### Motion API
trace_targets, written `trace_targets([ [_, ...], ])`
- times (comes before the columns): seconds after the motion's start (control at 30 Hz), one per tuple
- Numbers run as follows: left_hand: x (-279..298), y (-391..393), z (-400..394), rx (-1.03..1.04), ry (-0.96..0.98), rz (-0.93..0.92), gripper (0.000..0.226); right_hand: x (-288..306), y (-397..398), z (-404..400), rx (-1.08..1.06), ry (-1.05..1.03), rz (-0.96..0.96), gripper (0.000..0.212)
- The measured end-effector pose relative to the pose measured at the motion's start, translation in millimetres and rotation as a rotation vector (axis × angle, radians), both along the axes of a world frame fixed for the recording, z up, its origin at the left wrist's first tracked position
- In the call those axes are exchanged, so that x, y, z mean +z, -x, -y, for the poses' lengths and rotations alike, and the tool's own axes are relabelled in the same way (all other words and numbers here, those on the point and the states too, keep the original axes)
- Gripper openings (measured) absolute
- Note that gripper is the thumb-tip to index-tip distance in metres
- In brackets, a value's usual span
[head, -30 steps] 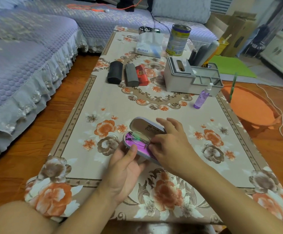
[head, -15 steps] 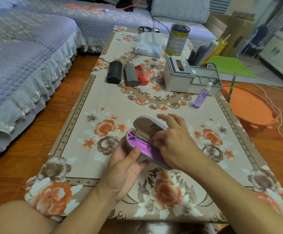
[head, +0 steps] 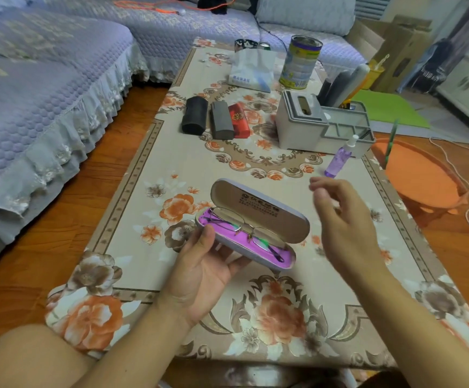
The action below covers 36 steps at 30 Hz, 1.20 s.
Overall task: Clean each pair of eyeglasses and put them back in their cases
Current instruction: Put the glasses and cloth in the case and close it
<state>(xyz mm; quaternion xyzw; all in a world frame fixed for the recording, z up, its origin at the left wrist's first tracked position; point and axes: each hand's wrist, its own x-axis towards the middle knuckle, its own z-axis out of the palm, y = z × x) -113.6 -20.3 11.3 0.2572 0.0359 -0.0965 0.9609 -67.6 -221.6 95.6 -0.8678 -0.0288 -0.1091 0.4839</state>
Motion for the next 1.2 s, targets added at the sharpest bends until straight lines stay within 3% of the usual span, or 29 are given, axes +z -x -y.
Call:
trace_targets([
  [0.13,1,1,5,-0.031,-0.023,-0.002,0.079,6,1,7,0.160,-0.650,-0.813,0.066],
  [0.2,0,2,6,-0.040,-0.037,-0.028,0.078,5,8,4,0.227,-0.759,-0.925,0.062],
  [0.37,-3,2,1,-0.025,-0.115,-0.109,0.082,-13,8,-6,0.207,-0.690,-0.889,0.040],
  [0.53,1,0,-3,-0.034,-0.122,-0.164,0.053,-21,12,-10,0.253,-0.607,-0.840,0.040],
  [0.73,0,2,-2,0.002,-0.116,-0.182,0.044,-17,21,-14,0.459,-0.379,-0.737,0.033],
  [0.87,3,3,-3,0.019,-0.171,-0.220,0.048,-24,27,-21,0.439,-0.275,-0.696,0.031],
  [1.03,9,4,-6,0.048,-0.280,-0.208,0.044,-28,24,-11,0.540,-0.324,-0.742,0.046],
  [1.1,9,3,-6,0.065,-0.337,-0.222,0.038,-31,24,-12,0.574,-0.196,-0.719,0.057],
  [1.2,9,2,-2,0.058,-0.444,-0.248,0.033,-45,26,-38,0.448,0.134,-0.413,0.072],
])
